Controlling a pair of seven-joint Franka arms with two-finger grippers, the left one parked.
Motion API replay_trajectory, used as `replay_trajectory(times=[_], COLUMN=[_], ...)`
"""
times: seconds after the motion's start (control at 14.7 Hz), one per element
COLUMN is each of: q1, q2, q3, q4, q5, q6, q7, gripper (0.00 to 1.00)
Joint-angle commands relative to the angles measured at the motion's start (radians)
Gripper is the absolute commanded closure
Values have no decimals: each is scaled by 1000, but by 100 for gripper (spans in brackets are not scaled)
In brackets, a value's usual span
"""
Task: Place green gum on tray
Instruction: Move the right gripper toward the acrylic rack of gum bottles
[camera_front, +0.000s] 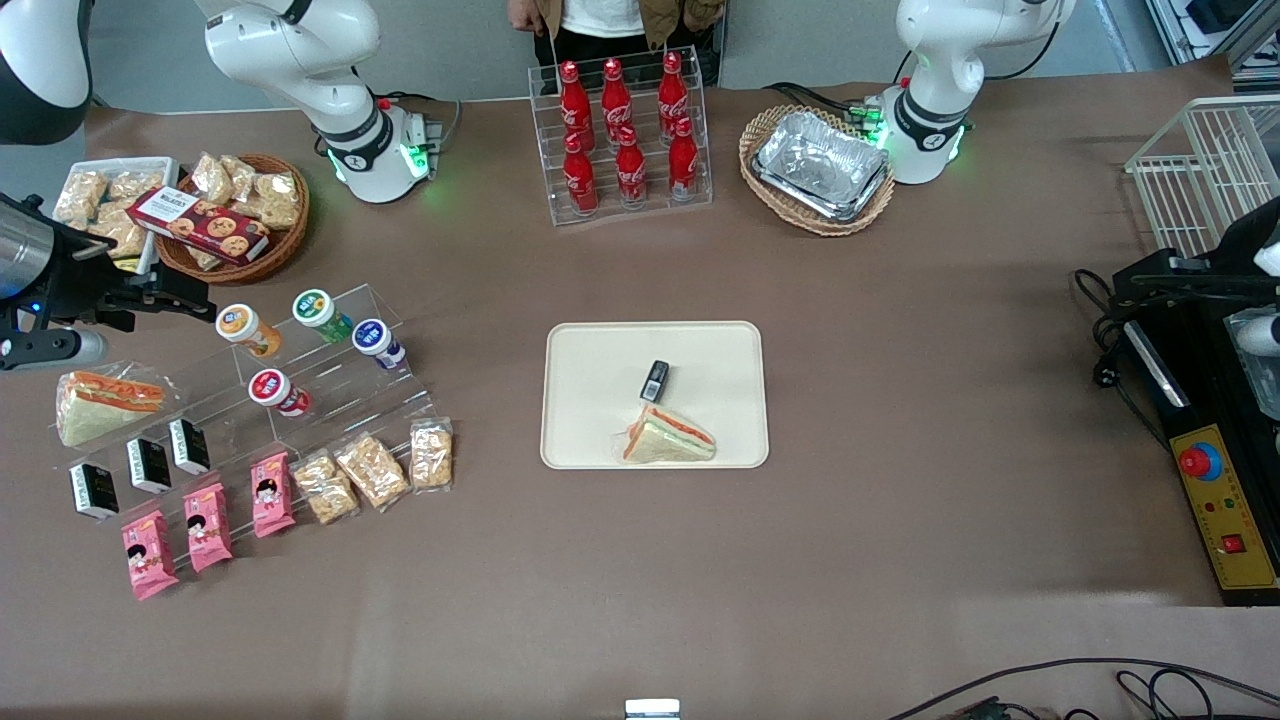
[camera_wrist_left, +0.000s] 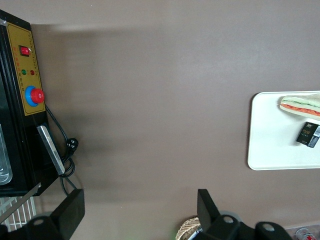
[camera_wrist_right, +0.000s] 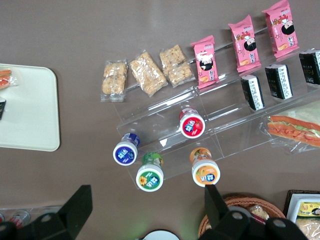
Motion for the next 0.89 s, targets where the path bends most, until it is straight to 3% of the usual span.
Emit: replay_trajectory(times=[0.0,0.82], q1=[1,19], q2=[-91,-317], q3=[0,49], q4=[-79,-610], q5=[6,-10], q6=[-18,323], q7=[-10,-4], gripper=[0,0])
